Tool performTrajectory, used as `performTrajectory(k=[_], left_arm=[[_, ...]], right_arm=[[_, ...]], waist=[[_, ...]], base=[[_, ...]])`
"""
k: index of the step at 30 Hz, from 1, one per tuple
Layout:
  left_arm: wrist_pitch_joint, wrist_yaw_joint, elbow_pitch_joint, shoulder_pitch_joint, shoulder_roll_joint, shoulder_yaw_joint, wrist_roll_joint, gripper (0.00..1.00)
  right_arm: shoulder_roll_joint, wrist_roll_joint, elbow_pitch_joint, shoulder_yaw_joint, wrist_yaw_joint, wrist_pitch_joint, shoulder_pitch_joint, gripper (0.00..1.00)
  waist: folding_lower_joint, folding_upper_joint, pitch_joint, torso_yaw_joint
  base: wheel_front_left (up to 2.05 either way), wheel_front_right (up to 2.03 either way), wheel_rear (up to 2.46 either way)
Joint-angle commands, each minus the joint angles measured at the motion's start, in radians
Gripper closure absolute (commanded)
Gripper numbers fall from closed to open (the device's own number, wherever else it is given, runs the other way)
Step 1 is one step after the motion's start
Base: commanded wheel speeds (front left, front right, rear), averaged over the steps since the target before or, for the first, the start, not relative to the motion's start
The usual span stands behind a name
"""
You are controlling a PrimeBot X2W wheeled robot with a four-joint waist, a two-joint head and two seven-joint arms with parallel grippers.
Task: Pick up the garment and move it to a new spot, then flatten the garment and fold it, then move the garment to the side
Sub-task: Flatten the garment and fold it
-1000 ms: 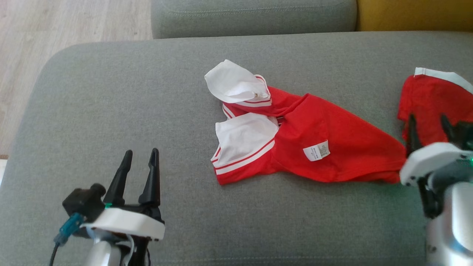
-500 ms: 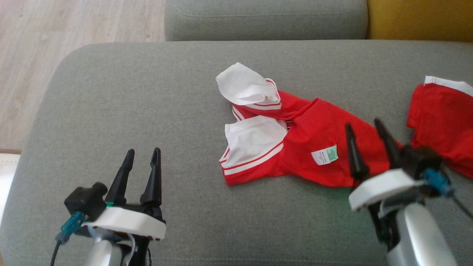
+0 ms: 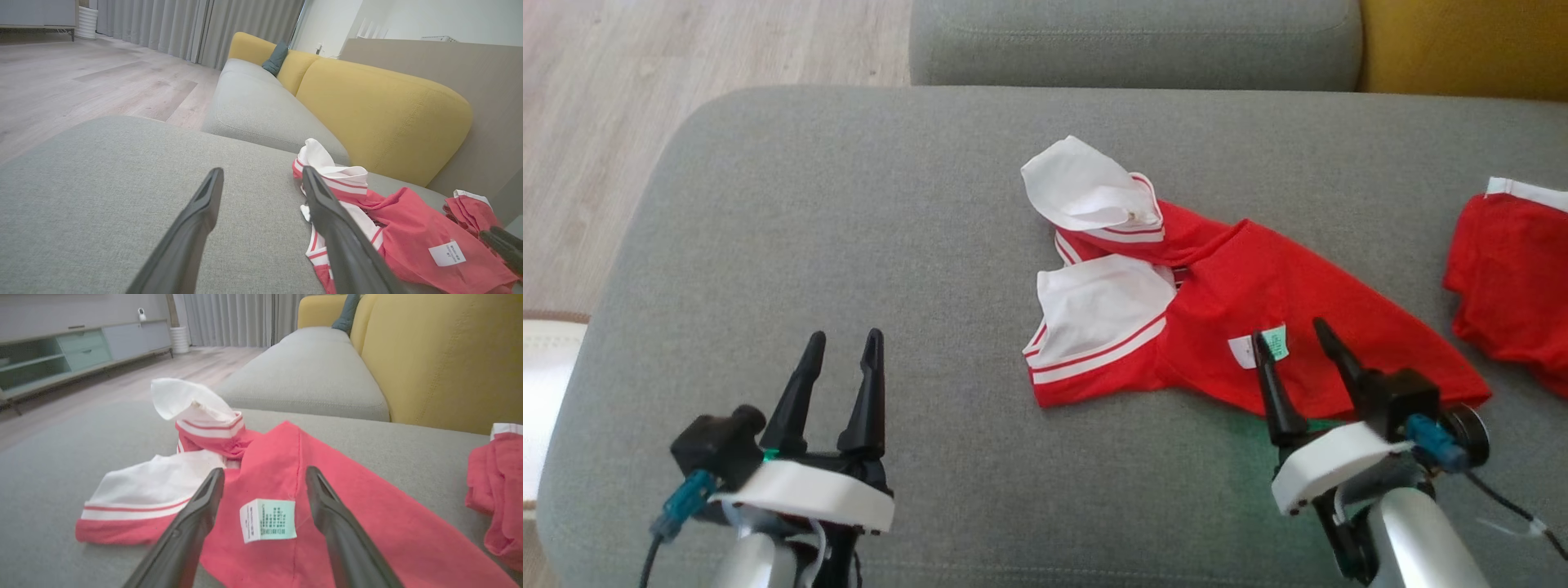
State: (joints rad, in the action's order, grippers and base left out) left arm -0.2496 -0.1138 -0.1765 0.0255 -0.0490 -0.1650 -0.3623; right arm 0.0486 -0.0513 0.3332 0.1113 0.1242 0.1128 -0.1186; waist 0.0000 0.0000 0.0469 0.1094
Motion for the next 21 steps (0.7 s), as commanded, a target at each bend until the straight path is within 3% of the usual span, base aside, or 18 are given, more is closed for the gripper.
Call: performTrajectory(k=[1,10,17,18,19,21], left_arm=[[-0.012,0.003,0.039,0.033,-0.001,0.022,0.0,0.0],[-0.012,0.002,0.036,0.05,-0.001,0.014,0.002,0.0],[-0.012,-0.002,0.031,0.065,-0.001,0.017,0.008,0.0],[-0.012,-0.003,0.029,0.066,-0.001,0.017,0.009,0.0],[-0.012,-0.003,0.028,0.067,-0.001,0.017,0.009,0.0],[-0.012,-0.004,0.025,0.068,-0.001,0.019,0.01,0.0]], right_arm=[[0.002,0.029,-0.018,0.018,0.007,-0.001,-0.039,0.0],[0.002,0.125,0.088,0.006,0.007,0.01,-0.083,0.0],[0.002,0.114,0.156,-0.001,0.007,0.041,-0.122,0.0],[0.002,0.111,0.164,-0.002,0.007,0.043,-0.126,0.41],[0.002,0.108,0.172,-0.003,0.007,0.044,-0.13,0.96],[0.002,0.106,0.189,-0.006,0.007,0.051,-0.139,1.0]], waist=[[0.0,0.0,0.008,0.004],[0.0,0.0,0.047,0.021],[0.0,0.0,0.069,0.029],[0.0,0.0,0.07,0.029],[0.0,0.0,0.071,0.029],[0.0,0.0,0.071,0.025]], base=[[0.0,0.0,0.0],[0.0,0.0,0.0],[0.0,0.0,0.0],[0.0,0.0,0.0],[0.0,0.0,0.0],[0.0,0.0,0.0]])
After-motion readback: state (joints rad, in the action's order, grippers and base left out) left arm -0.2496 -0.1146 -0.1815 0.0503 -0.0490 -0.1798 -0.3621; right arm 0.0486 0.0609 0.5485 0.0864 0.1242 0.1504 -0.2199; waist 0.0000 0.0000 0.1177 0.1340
